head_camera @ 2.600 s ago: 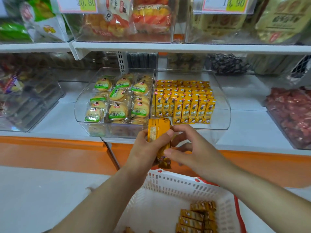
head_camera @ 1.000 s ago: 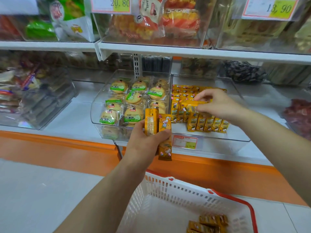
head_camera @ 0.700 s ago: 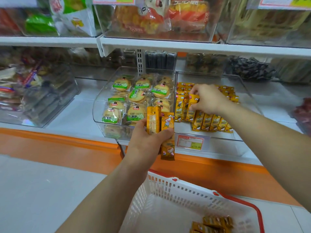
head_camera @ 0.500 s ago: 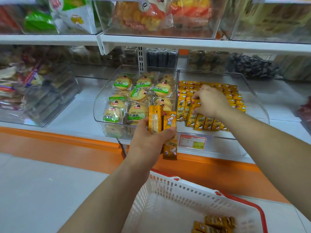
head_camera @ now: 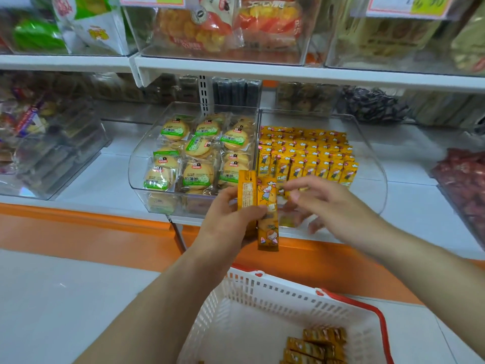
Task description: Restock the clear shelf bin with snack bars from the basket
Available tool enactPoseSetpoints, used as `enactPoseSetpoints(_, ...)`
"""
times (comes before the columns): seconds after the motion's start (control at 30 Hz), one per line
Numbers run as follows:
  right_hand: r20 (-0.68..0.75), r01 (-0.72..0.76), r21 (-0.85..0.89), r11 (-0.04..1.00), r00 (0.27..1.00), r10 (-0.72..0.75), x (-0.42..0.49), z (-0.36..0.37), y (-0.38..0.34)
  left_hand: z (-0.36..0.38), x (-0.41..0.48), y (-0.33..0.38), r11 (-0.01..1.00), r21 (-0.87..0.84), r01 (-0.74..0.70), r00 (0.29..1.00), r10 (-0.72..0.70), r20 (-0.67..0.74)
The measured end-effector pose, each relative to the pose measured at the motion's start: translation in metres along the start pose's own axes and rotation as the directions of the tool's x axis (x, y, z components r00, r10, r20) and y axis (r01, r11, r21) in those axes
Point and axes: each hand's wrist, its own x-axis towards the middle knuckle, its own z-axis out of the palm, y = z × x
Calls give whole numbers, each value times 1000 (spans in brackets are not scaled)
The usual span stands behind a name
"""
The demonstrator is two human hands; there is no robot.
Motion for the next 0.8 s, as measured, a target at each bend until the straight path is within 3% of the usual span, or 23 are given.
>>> enactPoseSetpoints(0.07, 23, -30, 106, 994, 999, 28, -19, 8, 0, 5, -5, -4, 999, 25, -20, 998, 18, 63)
enactPoseSetpoints(0.2, 1, -53, 125, 991, 999, 54, -26, 9, 7, 9, -14, -8, 997, 44, -60, 985, 52, 164)
enactPoseSetpoints(0.37, 76, -62, 205, 977, 996, 47, -27, 0, 12, 8, -17, -11, 998, 37, -53, 973, 44, 227)
enactPoseSetpoints(0.53, 25, -85, 317, 944, 996, 82, -20, -3, 15, 3, -13, -6, 996, 67, -54, 987, 43, 158)
enactPoseSetpoints(0.63, -61, -23, 344, 939, 997, 46, -14, -7, 14, -6, -11, 1, 996, 75, -44, 998, 40, 52)
enactPoseSetpoints(0.8, -299, 168, 197, 966, 949, -104, 11, -30, 7, -14, -7, 7, 997, 65, -44, 999, 45, -16)
